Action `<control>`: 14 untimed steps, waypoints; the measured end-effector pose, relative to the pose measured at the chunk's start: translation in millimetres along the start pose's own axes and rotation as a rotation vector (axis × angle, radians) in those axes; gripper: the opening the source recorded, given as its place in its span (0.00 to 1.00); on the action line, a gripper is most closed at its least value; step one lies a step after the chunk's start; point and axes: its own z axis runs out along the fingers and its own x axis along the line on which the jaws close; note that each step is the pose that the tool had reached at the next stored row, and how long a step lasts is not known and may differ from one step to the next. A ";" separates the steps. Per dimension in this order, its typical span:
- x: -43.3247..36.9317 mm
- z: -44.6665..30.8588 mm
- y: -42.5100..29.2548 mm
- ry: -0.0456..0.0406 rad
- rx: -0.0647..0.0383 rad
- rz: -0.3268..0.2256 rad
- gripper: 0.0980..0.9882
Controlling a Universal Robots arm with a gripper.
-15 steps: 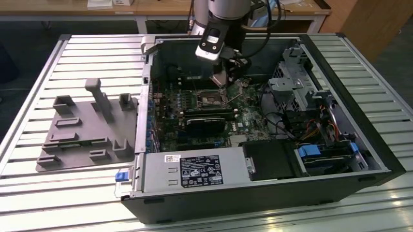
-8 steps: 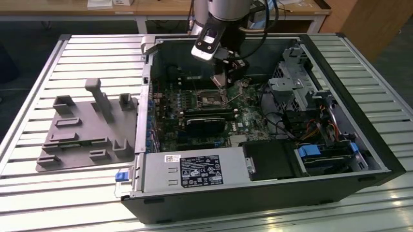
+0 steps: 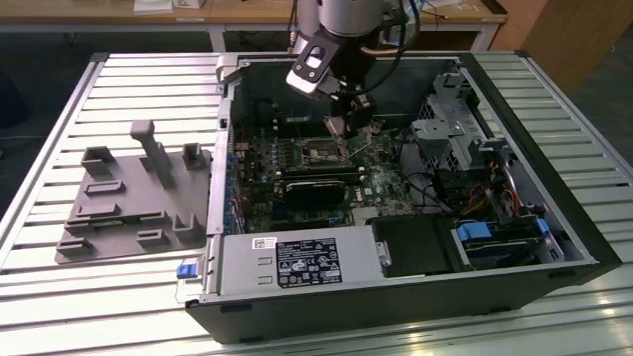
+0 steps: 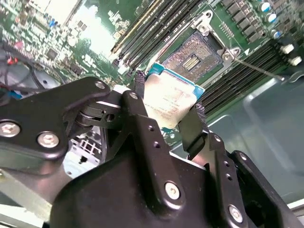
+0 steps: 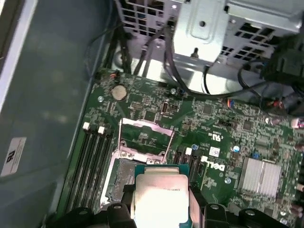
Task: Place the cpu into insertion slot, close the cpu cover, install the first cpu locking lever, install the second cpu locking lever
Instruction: 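Place the cpu into insertion slot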
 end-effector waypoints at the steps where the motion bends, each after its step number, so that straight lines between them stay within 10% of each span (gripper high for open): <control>1: 0.0 0.8 -0.2 -0.0012 0.000 0.014 0.49; 14: 3.1 15.3 -3.9 -0.0118 -0.003 0.135 0.49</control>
